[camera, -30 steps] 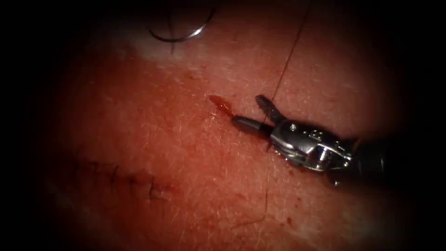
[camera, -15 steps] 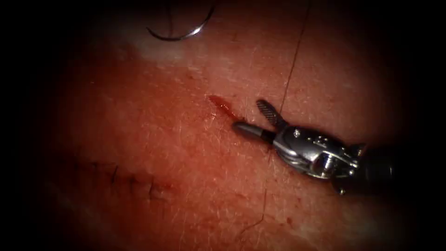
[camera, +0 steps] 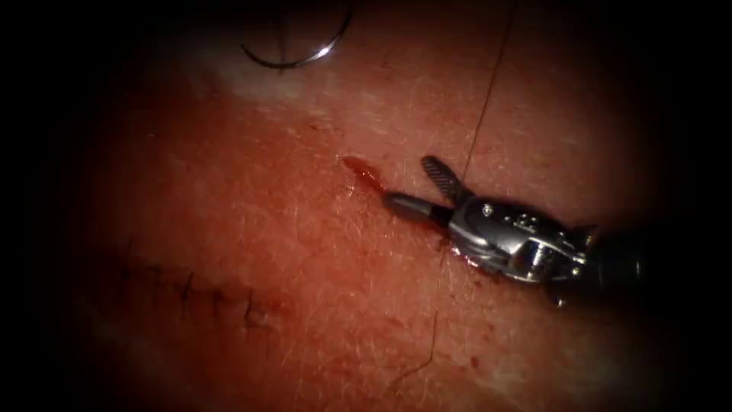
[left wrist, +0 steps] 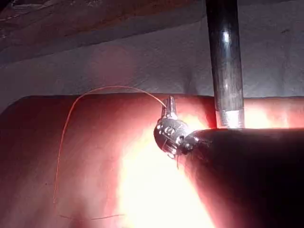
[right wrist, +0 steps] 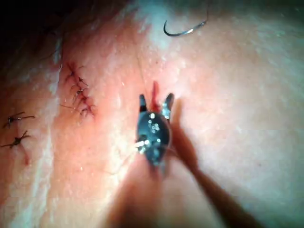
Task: Wound Closure
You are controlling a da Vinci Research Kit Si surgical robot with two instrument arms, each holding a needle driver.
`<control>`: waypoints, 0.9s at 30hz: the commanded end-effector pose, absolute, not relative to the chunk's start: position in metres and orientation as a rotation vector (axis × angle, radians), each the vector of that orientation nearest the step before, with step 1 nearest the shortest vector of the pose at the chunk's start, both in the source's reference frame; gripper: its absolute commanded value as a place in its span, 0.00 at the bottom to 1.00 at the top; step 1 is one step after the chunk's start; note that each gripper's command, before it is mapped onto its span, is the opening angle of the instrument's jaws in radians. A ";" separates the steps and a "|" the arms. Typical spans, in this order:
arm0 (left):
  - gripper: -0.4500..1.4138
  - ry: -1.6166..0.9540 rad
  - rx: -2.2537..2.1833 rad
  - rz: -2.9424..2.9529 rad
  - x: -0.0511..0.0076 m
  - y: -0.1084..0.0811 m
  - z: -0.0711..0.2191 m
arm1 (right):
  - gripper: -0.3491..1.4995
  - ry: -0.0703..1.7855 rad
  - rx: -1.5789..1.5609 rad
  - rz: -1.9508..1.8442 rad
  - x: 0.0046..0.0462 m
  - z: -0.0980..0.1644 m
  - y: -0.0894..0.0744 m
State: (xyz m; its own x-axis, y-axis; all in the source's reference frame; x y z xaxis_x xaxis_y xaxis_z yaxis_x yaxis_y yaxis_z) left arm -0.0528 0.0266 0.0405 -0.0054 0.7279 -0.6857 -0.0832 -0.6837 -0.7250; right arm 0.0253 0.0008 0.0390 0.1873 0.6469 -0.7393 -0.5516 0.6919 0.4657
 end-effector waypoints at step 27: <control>0.00 -0.706 -1.693 1.796 -0.0648 0.021 0.049 | 0.64 1.097 -0.089 0.977 0.0035 0.034 0.003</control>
State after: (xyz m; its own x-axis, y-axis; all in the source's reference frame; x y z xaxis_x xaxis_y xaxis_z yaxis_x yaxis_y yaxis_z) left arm -0.0649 0.0207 0.0491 -0.0433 0.7149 -0.6979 -0.0460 -0.6992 -0.7134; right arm 0.0032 0.0036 0.0334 0.1010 0.6174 -0.7801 -0.7031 0.5991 0.3831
